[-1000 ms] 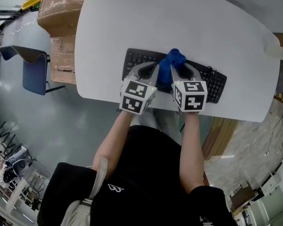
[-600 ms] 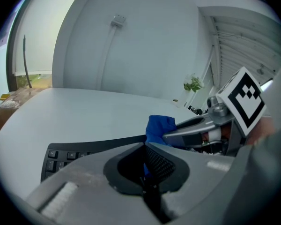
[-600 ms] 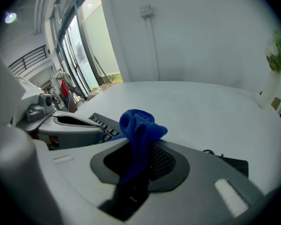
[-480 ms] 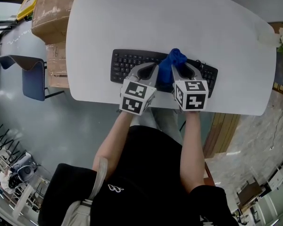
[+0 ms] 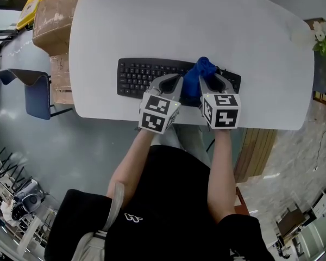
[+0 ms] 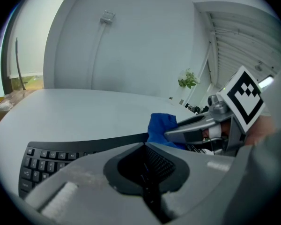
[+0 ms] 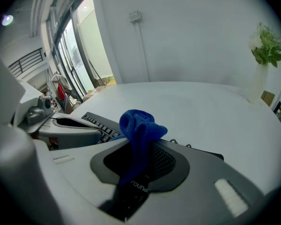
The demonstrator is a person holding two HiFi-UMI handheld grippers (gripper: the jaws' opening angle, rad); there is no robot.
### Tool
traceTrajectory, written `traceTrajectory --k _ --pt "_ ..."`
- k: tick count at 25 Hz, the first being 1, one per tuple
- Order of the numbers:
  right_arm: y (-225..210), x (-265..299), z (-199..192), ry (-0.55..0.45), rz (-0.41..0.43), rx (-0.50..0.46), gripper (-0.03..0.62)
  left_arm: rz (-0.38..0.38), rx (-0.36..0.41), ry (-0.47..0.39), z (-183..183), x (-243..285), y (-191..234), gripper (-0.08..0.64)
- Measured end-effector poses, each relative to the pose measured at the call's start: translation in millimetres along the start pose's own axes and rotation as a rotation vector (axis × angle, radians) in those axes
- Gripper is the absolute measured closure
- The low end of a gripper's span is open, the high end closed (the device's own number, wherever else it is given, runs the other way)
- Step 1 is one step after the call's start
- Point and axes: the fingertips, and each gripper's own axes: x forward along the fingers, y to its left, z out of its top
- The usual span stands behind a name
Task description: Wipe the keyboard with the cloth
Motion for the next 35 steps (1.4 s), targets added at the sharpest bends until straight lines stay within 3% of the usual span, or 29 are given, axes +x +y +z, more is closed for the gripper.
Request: traceTrajectory --k 19,35 --pt "-54.1 -38.0 -7.0 -0.084 0.049 0.101 0.489 -0.038 0.056 0.005 12.5 34.8 -60.0 0.561" --pt "-94.1 -47.0 -29.5 -0.064 0.029 0.134 0.489 -0.068 0.081 0.031 9.3 53.5 -91.9 0.561"
